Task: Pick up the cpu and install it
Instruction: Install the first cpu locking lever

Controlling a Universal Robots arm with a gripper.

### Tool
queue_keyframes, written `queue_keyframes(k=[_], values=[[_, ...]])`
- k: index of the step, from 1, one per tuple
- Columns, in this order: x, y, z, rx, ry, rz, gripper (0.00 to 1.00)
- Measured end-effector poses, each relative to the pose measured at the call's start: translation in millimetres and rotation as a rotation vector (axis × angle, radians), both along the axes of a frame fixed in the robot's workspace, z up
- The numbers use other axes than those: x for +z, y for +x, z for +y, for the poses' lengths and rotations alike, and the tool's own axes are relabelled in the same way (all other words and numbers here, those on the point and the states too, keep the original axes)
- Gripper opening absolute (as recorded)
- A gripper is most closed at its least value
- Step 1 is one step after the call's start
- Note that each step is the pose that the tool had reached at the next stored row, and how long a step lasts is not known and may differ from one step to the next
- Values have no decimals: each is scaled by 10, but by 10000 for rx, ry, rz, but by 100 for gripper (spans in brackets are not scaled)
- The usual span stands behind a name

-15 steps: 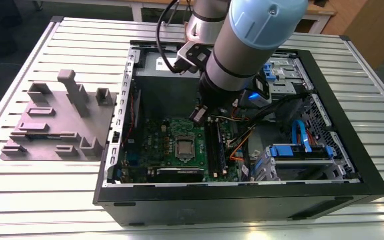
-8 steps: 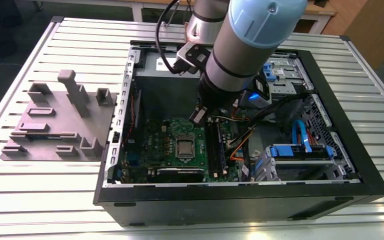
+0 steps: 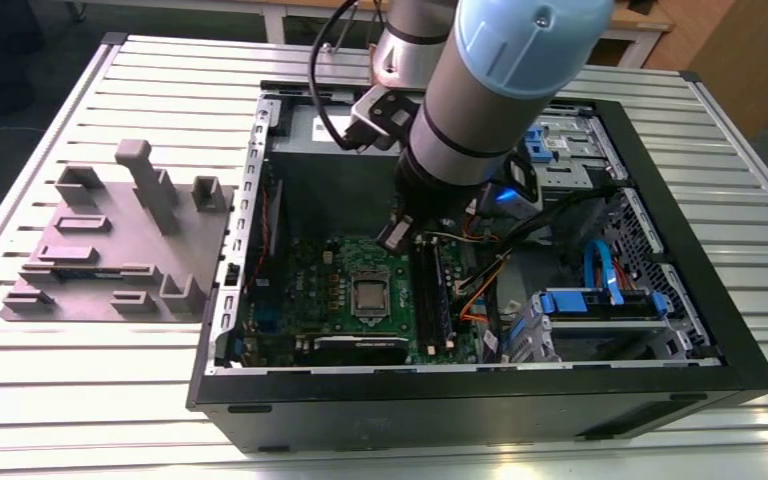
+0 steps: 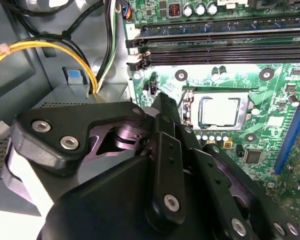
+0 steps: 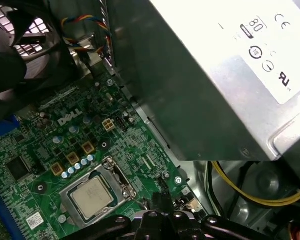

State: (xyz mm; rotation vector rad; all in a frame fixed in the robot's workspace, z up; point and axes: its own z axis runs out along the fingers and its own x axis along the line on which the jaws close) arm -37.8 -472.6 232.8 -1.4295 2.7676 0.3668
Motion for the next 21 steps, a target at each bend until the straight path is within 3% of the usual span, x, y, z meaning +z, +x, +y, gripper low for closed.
queue_keyframes(k=[6, 21], values=[[6, -30, -1, 375, -4, 1, 10], [5, -30, -15, 430, -2, 1, 10]])
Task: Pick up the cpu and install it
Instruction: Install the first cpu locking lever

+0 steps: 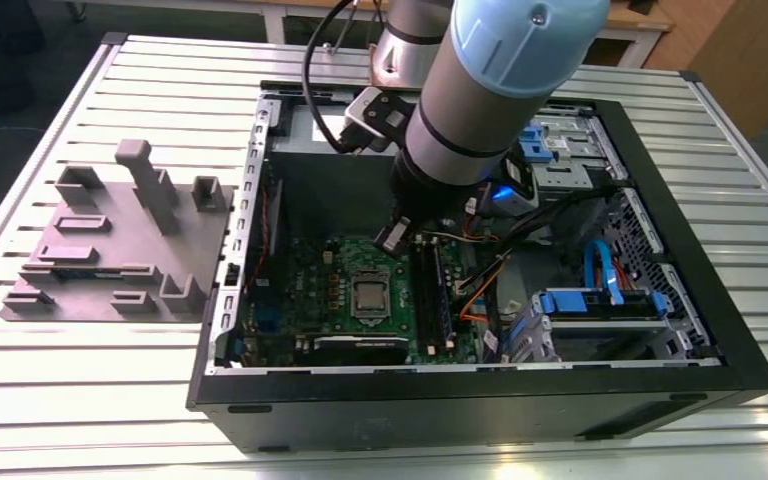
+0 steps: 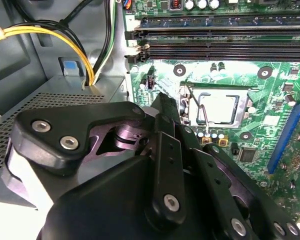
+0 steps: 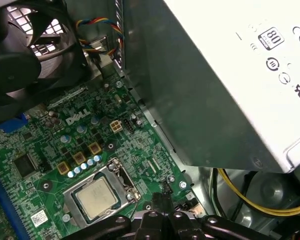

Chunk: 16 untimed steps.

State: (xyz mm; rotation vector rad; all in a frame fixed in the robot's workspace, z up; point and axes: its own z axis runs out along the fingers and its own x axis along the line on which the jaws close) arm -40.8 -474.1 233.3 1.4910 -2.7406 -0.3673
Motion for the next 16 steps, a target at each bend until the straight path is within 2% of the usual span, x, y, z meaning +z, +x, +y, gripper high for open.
queue_keyframes(k=[4, 16], values=[[0, -1, -51, 12, -1, -1, 10], [0, 0, -61, 13, -1, 0, 10]])
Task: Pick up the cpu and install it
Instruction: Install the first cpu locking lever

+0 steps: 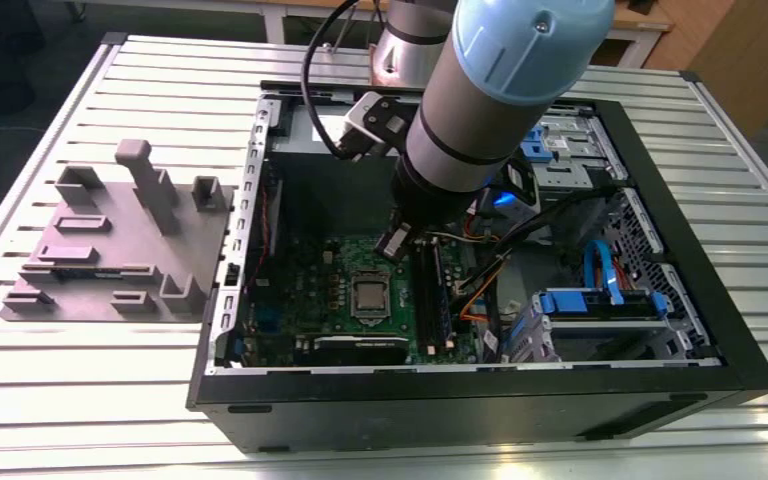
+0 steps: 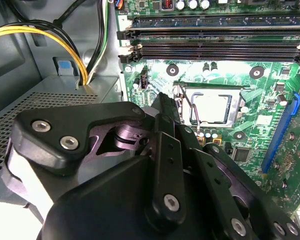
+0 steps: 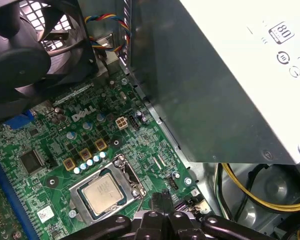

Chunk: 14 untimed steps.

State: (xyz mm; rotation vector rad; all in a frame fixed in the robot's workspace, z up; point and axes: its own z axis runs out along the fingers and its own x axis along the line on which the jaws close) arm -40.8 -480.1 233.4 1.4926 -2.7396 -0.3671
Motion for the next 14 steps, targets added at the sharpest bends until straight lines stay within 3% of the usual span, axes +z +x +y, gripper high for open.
queue_keyframes(k=[3, 8, 14], values=[[0, 0, -1, 3, 1, -1, 10], [0, -1, -2, 653, 0, 0, 10], [-1, -1, -32, 903, 0, -5, 10]])
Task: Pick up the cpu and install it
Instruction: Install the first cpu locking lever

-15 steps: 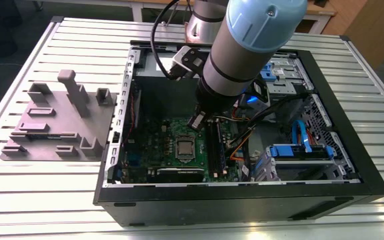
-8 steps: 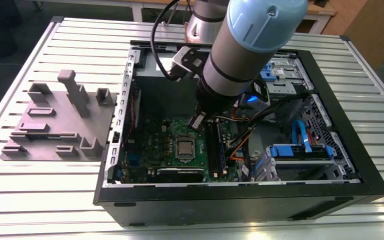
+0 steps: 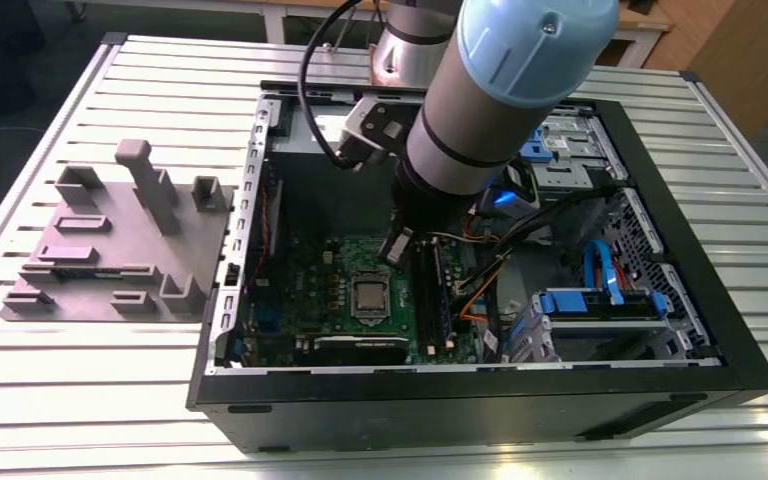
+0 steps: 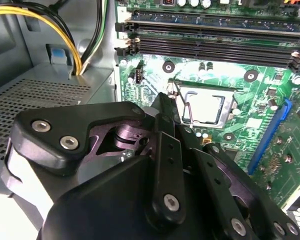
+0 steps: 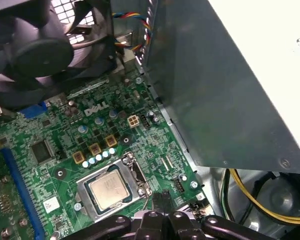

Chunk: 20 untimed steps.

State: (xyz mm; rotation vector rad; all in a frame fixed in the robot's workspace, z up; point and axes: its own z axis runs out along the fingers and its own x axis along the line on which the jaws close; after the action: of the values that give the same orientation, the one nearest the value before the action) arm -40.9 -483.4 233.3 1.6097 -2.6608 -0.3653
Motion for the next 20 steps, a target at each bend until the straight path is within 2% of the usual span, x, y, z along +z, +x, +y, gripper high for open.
queue_keyframes(k=[2, 10, 12, 15, 20], values=[[1, 0, -2, 145, -1, -23, 10], [0, 0, -7, 1011, 3, -185, 10], [1, 1, -8, 1198, 5, -243, 10], [1, 0, -9, 1467, 2, -370, 10], [1, -5, -10, 1721, -14, -648, 10]])
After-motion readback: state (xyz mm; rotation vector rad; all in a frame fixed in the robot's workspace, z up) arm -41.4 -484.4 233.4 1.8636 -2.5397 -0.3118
